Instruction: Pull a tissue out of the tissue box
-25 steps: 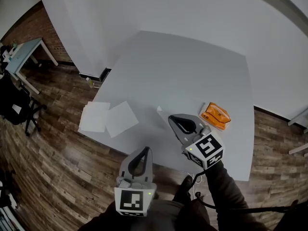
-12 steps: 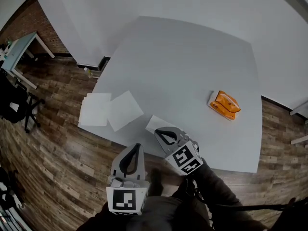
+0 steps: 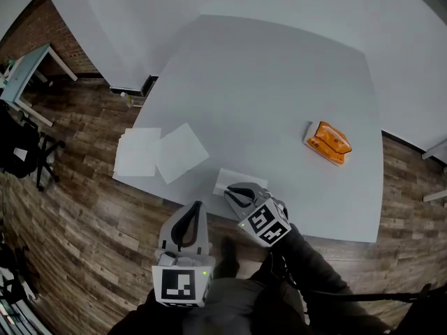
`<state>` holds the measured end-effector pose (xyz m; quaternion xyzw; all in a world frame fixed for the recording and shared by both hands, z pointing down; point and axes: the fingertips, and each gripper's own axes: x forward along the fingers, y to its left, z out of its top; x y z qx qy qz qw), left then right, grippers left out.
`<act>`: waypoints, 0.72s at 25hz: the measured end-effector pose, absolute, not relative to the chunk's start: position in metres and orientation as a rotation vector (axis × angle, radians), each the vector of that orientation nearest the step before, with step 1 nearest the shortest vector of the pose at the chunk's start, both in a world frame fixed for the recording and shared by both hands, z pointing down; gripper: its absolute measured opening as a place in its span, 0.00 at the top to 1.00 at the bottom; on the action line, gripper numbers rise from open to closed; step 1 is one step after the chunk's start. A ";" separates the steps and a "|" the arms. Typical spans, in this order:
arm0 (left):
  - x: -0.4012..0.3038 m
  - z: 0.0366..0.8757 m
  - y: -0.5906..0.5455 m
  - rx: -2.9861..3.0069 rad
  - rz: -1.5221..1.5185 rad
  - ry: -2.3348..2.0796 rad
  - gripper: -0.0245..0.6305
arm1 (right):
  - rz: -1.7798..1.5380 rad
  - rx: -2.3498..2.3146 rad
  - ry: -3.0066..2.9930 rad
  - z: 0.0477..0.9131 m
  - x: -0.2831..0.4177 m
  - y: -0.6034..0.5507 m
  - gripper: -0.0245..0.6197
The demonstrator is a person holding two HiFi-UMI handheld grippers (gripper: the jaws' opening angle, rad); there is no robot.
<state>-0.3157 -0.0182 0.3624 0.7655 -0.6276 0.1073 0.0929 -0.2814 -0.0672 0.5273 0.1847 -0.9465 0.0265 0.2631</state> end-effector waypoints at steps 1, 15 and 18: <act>-0.316 0.363 -0.018 2.271 0.319 -1.863 0.96 | 0.084 0.487 -2.558 0.529 -0.281 -0.065 0.91; -0.314 0.364 -0.017 2.302 0.288 -1.835 0.96 | 0.230 0.417 -2.563 0.529 -0.270 -0.031 0.66; -0.309 0.365 -0.018 2.316 0.280 -1.797 0.96 | 0.231 0.471 -2.557 0.527 -0.259 -0.029 0.66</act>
